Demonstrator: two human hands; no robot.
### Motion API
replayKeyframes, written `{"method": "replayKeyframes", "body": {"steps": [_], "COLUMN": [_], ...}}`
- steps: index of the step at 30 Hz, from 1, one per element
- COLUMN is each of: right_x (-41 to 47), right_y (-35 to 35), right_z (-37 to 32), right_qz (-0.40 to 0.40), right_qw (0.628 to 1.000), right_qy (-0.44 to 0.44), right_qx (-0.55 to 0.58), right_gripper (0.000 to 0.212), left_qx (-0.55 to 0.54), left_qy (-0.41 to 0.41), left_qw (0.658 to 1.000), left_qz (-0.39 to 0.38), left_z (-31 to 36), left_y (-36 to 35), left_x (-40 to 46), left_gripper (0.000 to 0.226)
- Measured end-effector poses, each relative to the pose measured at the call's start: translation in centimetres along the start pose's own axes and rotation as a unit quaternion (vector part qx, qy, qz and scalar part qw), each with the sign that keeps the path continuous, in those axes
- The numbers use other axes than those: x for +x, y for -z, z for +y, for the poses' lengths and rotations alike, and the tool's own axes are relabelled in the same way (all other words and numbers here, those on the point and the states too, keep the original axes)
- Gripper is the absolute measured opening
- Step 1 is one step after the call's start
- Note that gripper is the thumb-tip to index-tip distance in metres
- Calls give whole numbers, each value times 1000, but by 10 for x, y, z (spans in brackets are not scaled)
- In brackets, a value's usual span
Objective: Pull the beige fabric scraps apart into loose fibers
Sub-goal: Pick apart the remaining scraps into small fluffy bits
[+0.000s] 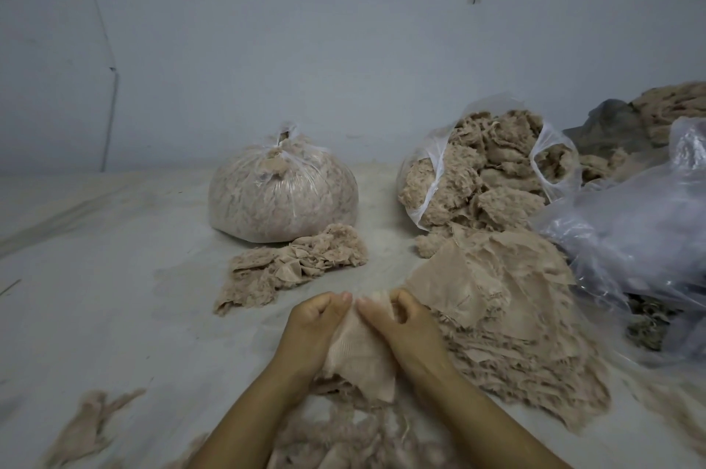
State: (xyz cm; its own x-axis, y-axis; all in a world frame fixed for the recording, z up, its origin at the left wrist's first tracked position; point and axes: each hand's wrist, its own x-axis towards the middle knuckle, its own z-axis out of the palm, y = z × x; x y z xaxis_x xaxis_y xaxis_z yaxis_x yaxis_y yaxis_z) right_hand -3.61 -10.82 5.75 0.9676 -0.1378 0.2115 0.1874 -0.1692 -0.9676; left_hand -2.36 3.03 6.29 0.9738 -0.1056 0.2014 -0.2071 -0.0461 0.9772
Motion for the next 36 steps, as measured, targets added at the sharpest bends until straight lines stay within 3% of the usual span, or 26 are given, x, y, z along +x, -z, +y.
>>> {"method": "replayKeyframes", "body": {"steps": [3,6,8,11,14,16,18,19,20,22,24,26,28,32,36], "right_x": [2,9,20,44,58,55,45,38,31,17,6,0,-3,-4,-4], "right_y": [-1,1,11,46,86,99,92,82,70,42,19,6,0,-2,0], "right_z": [3,1,-8,-27,-39,-37,-37,-38,-37,-31,-19,-8,1,2,5], "right_qz": [36,83,128,229,235,221,229,218,172,21,-89,-109,-85,-29,-44], "right_qw": [996,991,989,973,959,920,895,903,929,980,990,993,992,985,978], "right_qy": [-9,9,18,21,10,-5,79,128,144,63,-26,-38,-47,-64,-92], "right_qx": [78,103,71,-2,-160,-323,-375,-349,-296,-186,-106,0,83,155,184], "right_gripper": [28,30,35,38,20,25,35,33,29,30,28,17,24,18,14], "left_qx": [14,52,159,393,498,522,440,369,286,100,-69,-165,-223,-240,-276], "left_qy": [-22,-27,-54,-96,-30,-49,-62,-43,-21,20,46,68,90,139,146], "left_qw": [1000,998,984,914,863,845,893,927,958,995,997,984,970,958,948], "left_qz": [-17,28,58,24,-85,-110,-74,-50,-22,8,-2,-16,-27,-69,-59], "left_z": [-2,-6,-14,-22,-28,-27,-27,-25,-22,-14,-9,-8,-6,-6,-5], "left_y": [-2,-3,3,10,12,9,8,6,4,2,3,7,8,6,4], "left_x": [0,4,7,6,6,6,7,7,7,7,6,6,6,7,7], "left_gripper": [36,38,37,28,36,18,30,32,32,27,40,49,44,35,31]}}
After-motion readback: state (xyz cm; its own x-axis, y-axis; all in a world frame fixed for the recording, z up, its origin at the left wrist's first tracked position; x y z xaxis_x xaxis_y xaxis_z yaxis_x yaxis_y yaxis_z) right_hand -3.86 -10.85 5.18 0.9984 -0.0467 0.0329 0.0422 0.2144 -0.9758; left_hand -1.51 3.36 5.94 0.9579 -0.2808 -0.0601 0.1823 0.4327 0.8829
